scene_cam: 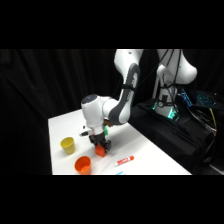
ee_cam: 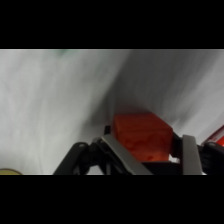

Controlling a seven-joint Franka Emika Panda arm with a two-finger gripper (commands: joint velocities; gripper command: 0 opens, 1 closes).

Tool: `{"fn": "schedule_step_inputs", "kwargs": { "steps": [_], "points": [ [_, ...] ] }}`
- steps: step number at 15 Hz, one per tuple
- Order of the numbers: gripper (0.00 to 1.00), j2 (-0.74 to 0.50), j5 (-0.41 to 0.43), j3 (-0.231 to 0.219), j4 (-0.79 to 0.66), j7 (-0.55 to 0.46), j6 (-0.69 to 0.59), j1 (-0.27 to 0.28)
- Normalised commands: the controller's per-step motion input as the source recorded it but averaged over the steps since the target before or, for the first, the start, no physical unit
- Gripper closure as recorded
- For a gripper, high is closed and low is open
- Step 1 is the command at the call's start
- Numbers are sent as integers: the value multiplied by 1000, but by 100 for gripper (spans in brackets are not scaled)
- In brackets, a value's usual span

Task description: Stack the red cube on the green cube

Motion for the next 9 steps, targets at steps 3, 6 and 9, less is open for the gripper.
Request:
{"fn": "schedule_step_inputs", "kwargs": {
  "steps": [3,6,9],
  "points": [
    [67,-1,-8,27,28,-48,145,-38],
    [73,-77,-33,-9,-24,13,104,-8],
    [74,-279,-49,-68,-176,136,12,42]
  ]
}}
